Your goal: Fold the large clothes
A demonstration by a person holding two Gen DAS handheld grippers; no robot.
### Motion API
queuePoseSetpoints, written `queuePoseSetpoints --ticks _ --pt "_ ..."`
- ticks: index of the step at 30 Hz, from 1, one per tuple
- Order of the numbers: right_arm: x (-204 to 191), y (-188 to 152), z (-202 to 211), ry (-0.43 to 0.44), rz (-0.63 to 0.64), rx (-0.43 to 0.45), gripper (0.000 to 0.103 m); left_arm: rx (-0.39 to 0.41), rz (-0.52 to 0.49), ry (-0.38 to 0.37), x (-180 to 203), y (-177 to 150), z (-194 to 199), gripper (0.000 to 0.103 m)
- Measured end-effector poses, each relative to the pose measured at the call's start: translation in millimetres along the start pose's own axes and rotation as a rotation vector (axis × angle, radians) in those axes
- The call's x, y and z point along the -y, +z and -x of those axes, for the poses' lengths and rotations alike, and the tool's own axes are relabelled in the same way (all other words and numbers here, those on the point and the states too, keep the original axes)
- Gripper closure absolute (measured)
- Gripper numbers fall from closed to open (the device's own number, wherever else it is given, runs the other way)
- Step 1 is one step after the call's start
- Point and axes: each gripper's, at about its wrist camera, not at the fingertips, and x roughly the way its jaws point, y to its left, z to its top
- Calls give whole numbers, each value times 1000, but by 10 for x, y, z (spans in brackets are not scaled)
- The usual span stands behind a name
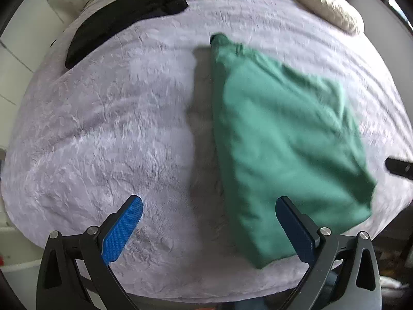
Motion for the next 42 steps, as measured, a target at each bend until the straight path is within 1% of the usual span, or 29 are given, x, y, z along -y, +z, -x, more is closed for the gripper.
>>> queuePoseSetpoints --ticks 1,2,3,5,8,9,10,11,14,19,30,42 --pt "-52 21 23 -19 11 3 33 6 15 -8 2 31 48 0" --pt "-90 35 45 -34 19 7 23 10 29 -2 8 72 91 0" --pt "-132 49 67 -51 31 12 19 10 36 9 17 96 117 0" --pt "-230 67 118 -99 65 27 18 7 59 27 38 148 168 0" --pt "-347 73 195 -154 107 62 14 6 87 -12 79 201 257 0" --pt "-380 69 220 -169 116 74 13 8 88 -12 98 212 271 0" --pt "-397 70 236 -176 119 76 2 13 84 -3 127 219 295 0" --pt "-411 67 251 -182 120 84 0 19 77 5 147 222 309 0" --pt "-456 49 278 -201 129 98 0 29 60 25 217 217 338 0" --pt "-490 37 274 -211 139 87 0 18 48 34 278 205 323 0" --pt "-464 36 288 -225 115 94 0 22 37 38 343 199 339 0" --pt "-475 37 272 -230 116 90 0 19 32 40 326 204 331 0"
